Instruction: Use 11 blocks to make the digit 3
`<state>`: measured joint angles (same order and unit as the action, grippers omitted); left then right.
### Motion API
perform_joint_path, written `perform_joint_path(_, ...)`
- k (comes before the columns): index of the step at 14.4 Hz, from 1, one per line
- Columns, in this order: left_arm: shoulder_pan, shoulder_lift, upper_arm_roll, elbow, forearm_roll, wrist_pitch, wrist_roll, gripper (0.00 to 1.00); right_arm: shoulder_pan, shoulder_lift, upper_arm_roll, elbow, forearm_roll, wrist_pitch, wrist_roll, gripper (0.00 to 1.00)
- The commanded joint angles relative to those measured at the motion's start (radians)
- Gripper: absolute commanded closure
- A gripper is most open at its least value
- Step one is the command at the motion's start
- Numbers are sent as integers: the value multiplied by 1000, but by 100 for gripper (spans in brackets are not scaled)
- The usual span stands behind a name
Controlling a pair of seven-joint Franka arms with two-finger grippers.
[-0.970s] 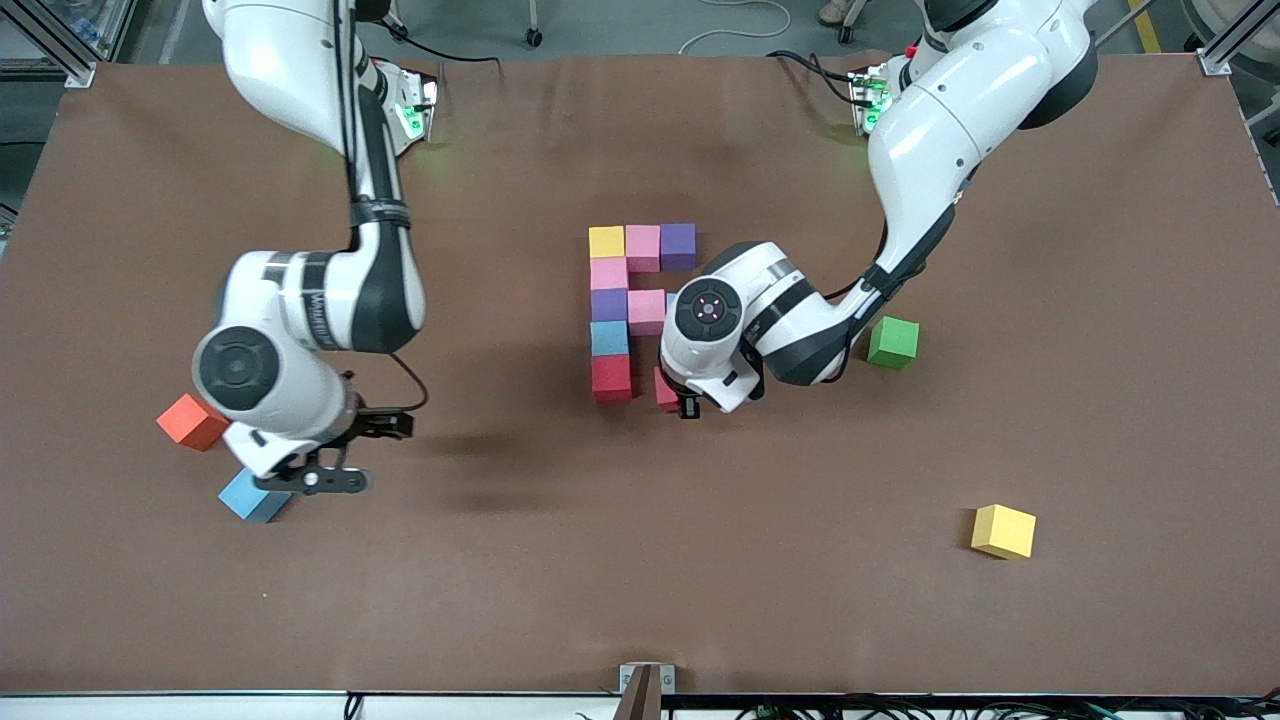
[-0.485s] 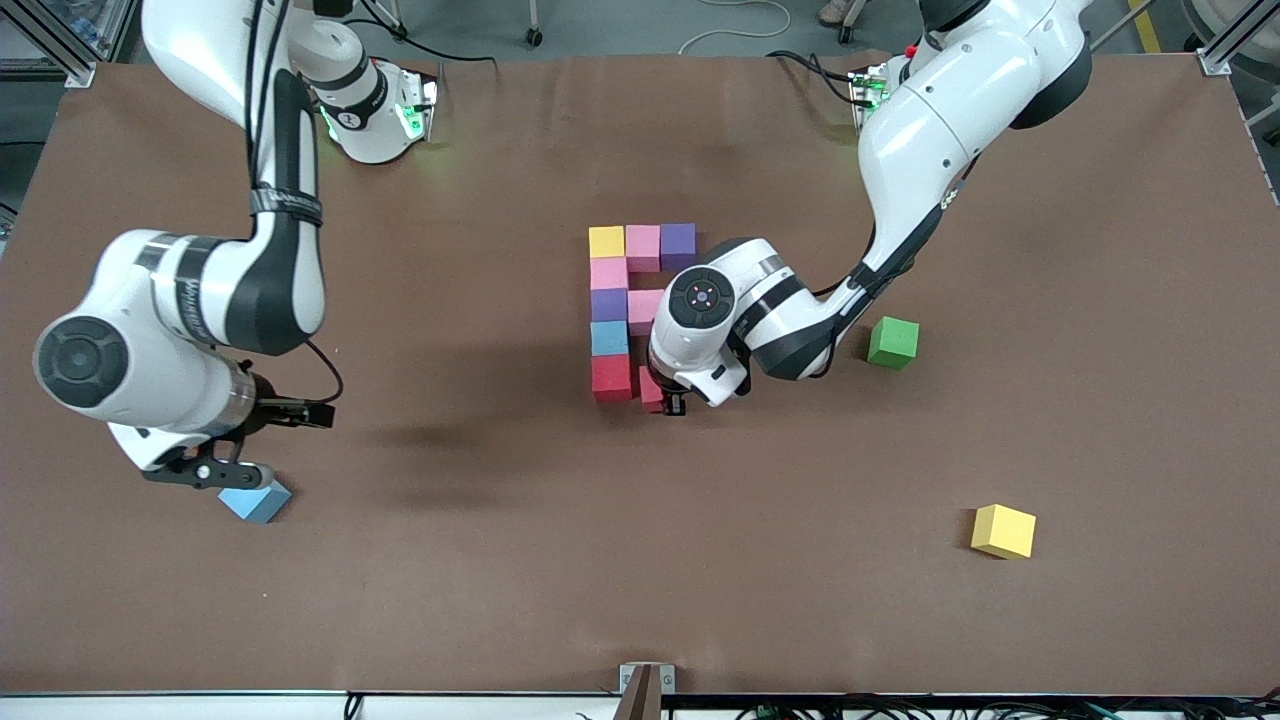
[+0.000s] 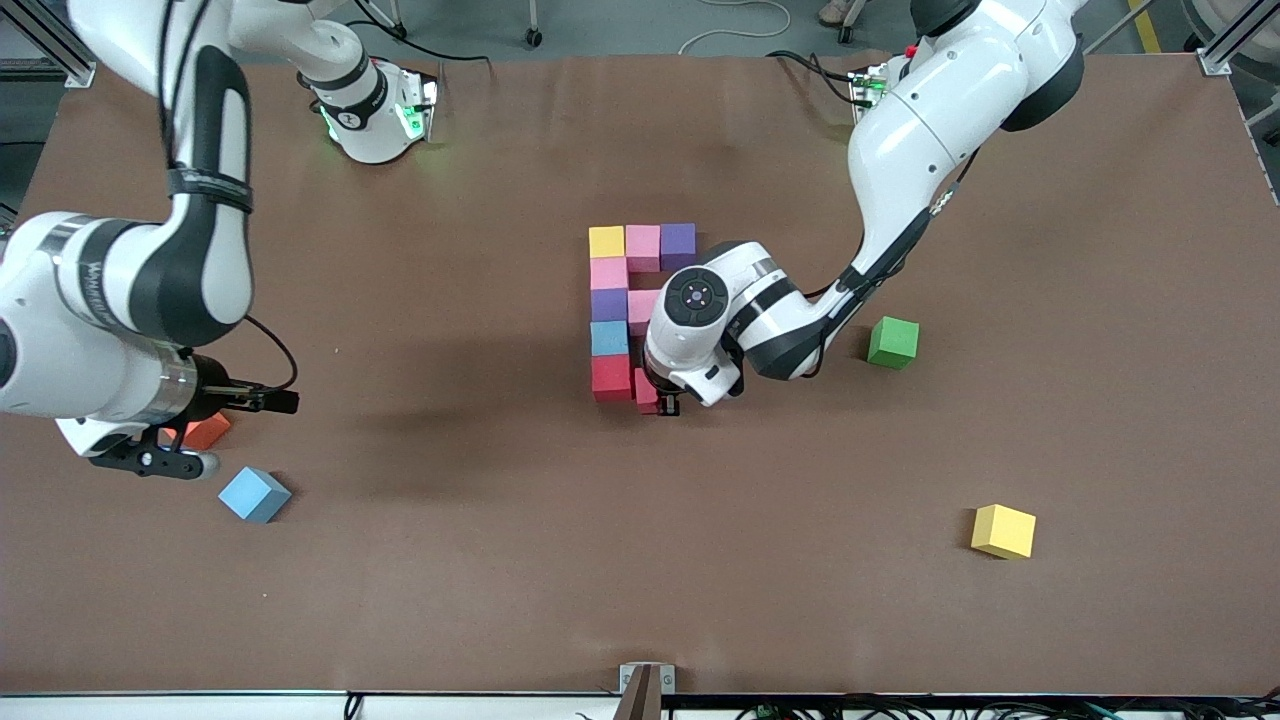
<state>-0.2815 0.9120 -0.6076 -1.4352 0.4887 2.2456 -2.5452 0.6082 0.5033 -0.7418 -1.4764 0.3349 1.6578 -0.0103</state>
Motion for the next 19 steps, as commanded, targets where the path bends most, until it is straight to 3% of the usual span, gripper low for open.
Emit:
perform_joint_path(1,-15,-9,14,-22,22,17,-18,80,-201,-149,296,-31,-157,2,120,0)
perform_joint_path(4,-15,-10,12,-28,24,17,-17,80,-463,-247,604,-67,-264,-16,136,0)
perform_joint_path(6,-12,-12,12,-33,24,17,-9,80,-591,-316,735,-102,-300,-42,136,0)
perform_joint_path(13,-8,-21,12,-60,24,19,-3,80,-617,-336,749,8,-361,-222,125,0)
perform_joint_path(19,-15,-21,9,-62,24,17,-3,80,-628,-332,746,30,-361,-220,55,0)
